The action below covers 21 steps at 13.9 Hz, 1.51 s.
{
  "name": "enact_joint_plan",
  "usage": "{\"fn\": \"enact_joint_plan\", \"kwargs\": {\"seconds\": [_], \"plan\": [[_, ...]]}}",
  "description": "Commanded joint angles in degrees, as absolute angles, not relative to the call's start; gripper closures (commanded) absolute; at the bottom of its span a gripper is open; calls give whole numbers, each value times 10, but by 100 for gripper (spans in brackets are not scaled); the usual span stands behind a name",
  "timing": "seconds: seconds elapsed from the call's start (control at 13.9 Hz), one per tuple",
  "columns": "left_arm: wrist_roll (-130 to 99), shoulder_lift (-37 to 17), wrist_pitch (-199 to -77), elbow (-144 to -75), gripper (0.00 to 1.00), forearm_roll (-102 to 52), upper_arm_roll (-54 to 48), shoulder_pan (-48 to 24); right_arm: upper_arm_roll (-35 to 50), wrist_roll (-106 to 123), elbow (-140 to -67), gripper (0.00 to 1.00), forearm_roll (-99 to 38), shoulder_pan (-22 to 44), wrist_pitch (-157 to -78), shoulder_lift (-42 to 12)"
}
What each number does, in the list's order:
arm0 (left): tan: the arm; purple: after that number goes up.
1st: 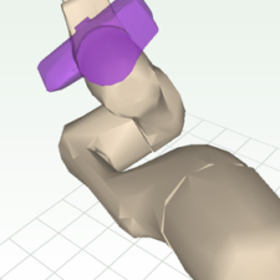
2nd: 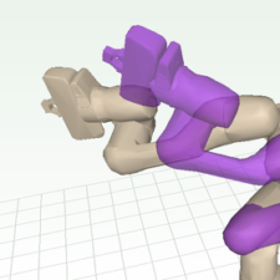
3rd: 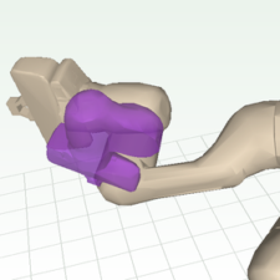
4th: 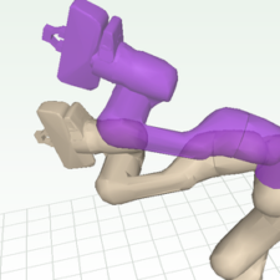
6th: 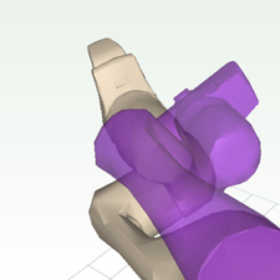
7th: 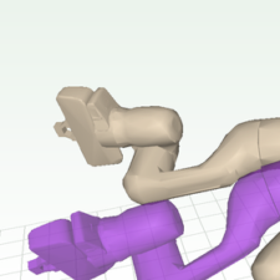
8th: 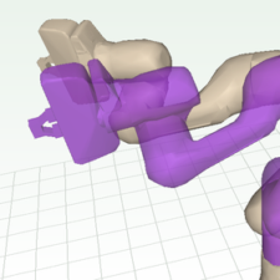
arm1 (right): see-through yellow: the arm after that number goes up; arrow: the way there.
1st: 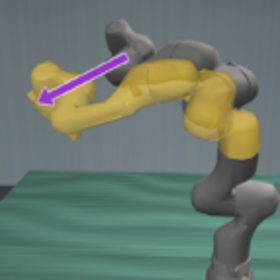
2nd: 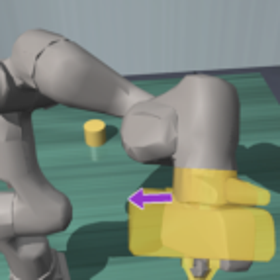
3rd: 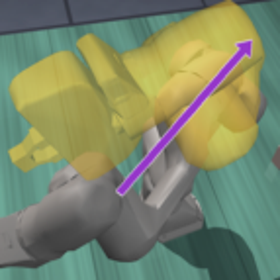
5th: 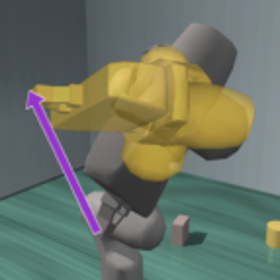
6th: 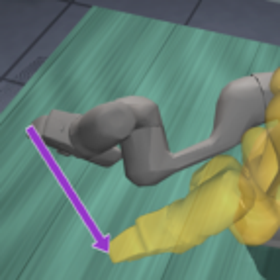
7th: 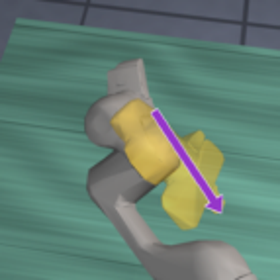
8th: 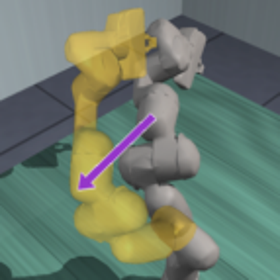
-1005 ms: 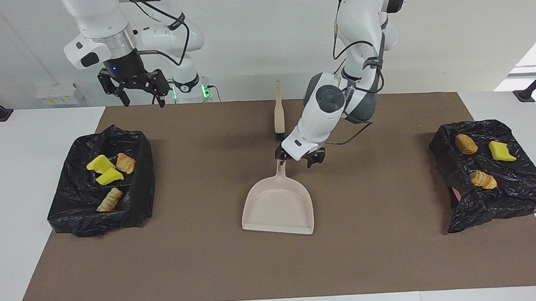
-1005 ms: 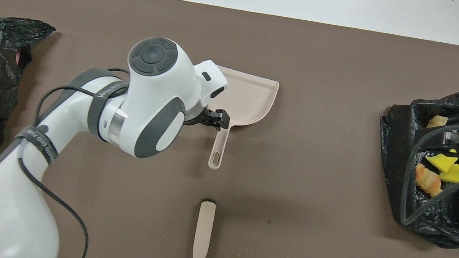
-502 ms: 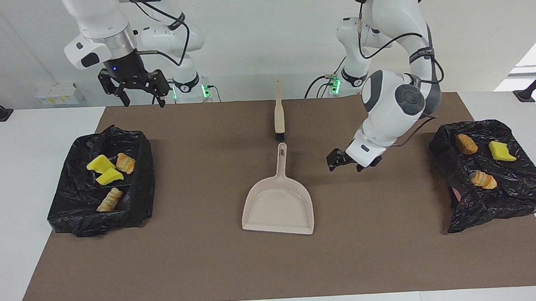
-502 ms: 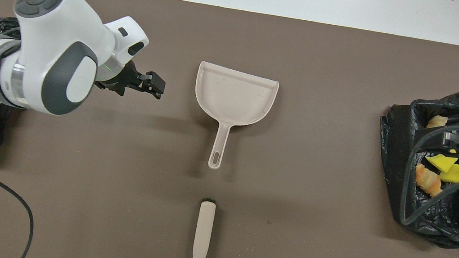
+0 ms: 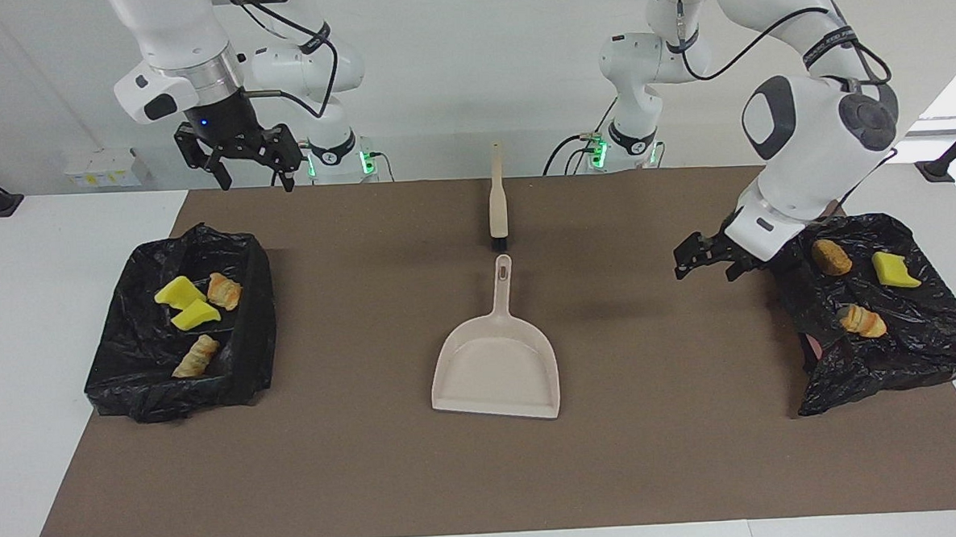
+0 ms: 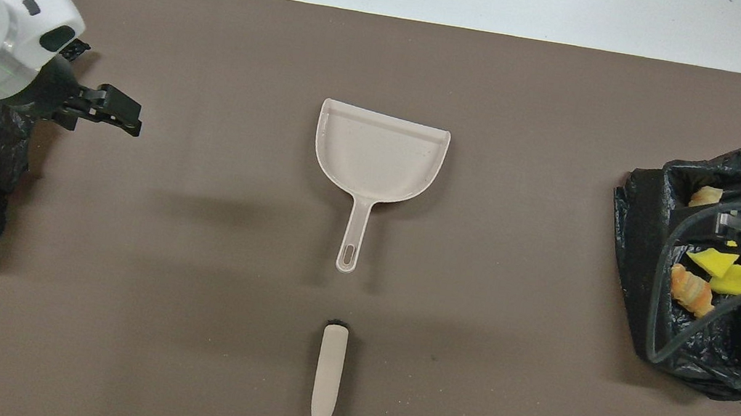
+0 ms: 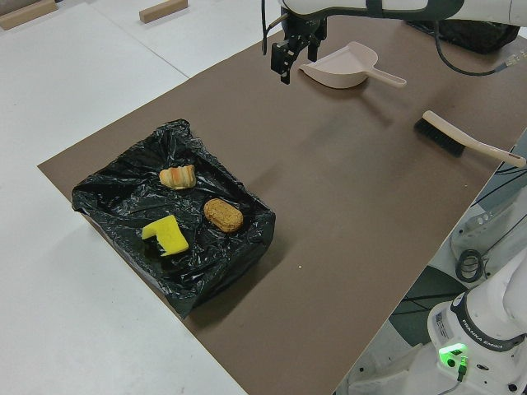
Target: Sweep and dump trash in bin
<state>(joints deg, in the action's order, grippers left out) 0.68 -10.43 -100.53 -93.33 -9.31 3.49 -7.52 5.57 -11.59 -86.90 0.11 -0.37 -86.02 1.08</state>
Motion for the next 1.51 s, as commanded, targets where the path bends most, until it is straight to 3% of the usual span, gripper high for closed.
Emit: {"fn": "enact_joint_plan", "kwargs": {"seconds": [0.0, 0.57, 1.44], "plan": [[27, -65, -982, -940, 0, -59, 32, -34, 58, -105, -882, 0, -10, -13, -860, 22], [17, 31, -884, -954, 0, -16, 35, -20, 59, -105, -881, 0, -10, -13, -859, 22], [15, 35, -902, -962, 0, -9, 28, -25, 58, -105, -881, 0, -10, -15, -860, 22]]}}
